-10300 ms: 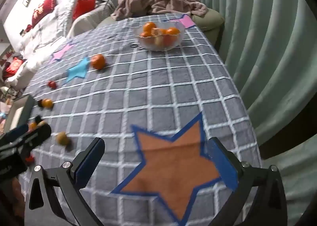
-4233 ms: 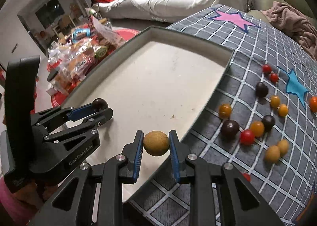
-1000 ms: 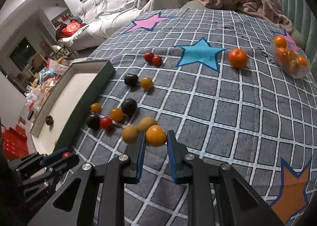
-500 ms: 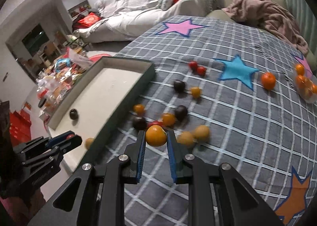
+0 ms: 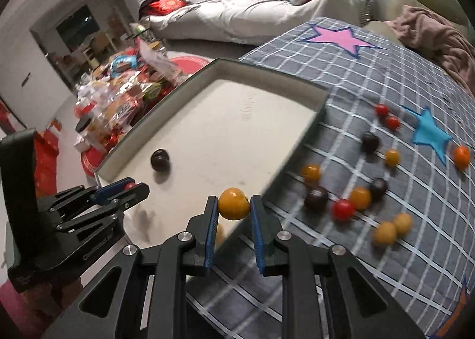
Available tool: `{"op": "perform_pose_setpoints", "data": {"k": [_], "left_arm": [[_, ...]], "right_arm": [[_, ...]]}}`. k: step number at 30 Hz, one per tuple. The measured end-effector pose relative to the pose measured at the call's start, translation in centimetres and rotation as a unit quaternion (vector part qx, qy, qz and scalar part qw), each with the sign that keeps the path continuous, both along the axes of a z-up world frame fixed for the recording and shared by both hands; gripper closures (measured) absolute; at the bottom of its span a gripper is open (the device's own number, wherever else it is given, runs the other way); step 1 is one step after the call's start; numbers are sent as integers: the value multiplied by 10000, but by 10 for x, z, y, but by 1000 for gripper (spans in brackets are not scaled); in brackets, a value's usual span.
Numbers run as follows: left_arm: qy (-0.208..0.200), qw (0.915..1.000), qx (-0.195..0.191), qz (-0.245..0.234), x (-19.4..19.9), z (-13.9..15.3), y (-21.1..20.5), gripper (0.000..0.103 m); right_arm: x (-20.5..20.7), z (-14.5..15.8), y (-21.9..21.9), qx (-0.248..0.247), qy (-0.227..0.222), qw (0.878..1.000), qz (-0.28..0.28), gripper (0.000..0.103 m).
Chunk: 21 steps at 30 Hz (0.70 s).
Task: Organize fruits
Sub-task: 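Carry both tomatoes into the white tray and open both grippers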
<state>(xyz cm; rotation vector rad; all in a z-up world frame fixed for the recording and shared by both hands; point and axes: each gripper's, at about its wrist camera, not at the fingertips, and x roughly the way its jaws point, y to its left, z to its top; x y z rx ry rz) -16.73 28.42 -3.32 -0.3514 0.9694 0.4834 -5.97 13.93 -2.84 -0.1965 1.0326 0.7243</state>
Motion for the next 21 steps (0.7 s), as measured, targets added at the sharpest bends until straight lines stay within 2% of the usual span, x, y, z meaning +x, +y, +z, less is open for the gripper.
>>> {"op": "perform_pose_setpoints", "data": {"k": [6,10,14,15,17,19,20,21], "left_arm": [[183,9998,16,-12,3,-11,12,80],[244,9994,219,-111,9,-15,8,80],[231,9993,260,-112,11,-15,9,80],[229,9994,251,-110,11,-15,10,80],[227,9994,247,-109,11,-15,11,80],[239,9993,267,-102,11,-15,10,76],[262,9991,334,-70,10,-15,11,58],[290,9989,378,-9,10,-15,11,48]], "right_arm": [[1,-17,31,-274,43,9995,150,79],[3,-27,40,-490,31,9986,193,79],[3,-32,44,-663,2,9975,258,78],[2,-32,45,-686,-11,9973,265,75],[2,-32,45,-706,-53,9972,260,54],[0,-28,45,-644,-109,9975,281,42],[-1,-26,46,-658,-152,9973,276,39],[-2,-24,45,-691,-230,9970,244,38]]}}
